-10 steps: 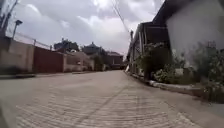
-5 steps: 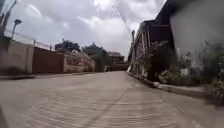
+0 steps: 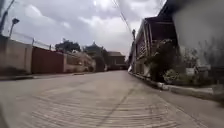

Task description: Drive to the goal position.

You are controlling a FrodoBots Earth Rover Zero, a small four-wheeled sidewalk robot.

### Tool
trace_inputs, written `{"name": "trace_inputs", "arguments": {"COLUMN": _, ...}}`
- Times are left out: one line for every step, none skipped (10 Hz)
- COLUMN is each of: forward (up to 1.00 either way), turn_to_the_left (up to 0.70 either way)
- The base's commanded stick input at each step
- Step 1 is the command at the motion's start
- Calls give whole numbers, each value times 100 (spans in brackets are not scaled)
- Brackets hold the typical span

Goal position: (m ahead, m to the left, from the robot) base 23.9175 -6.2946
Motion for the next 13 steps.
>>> {"name": "trace_inputs", "arguments": {"forward": 50, "turn_to_the_left": 1}}
{"name": "trace_inputs", "arguments": {"forward": 50, "turn_to_the_left": 1}}
{"name": "trace_inputs", "arguments": {"forward": 50, "turn_to_the_left": 1}}
{"name": "trace_inputs", "arguments": {"forward": 50, "turn_to_the_left": 1}}
{"name": "trace_inputs", "arguments": {"forward": 50, "turn_to_the_left": 1}}
{"name": "trace_inputs", "arguments": {"forward": 50, "turn_to_the_left": 1}}
{"name": "trace_inputs", "arguments": {"forward": 50, "turn_to_the_left": 1}}
{"name": "trace_inputs", "arguments": {"forward": 50, "turn_to_the_left": 1}}
{"name": "trace_inputs", "arguments": {"forward": 50, "turn_to_the_left": 1}}
{"name": "trace_inputs", "arguments": {"forward": 50, "turn_to_the_left": 1}}
{"name": "trace_inputs", "arguments": {"forward": 50, "turn_to_the_left": 1}}
{"name": "trace_inputs", "arguments": {"forward": 50, "turn_to_the_left": 1}}
{"name": "trace_inputs", "arguments": {"forward": 50, "turn_to_the_left": 1}}
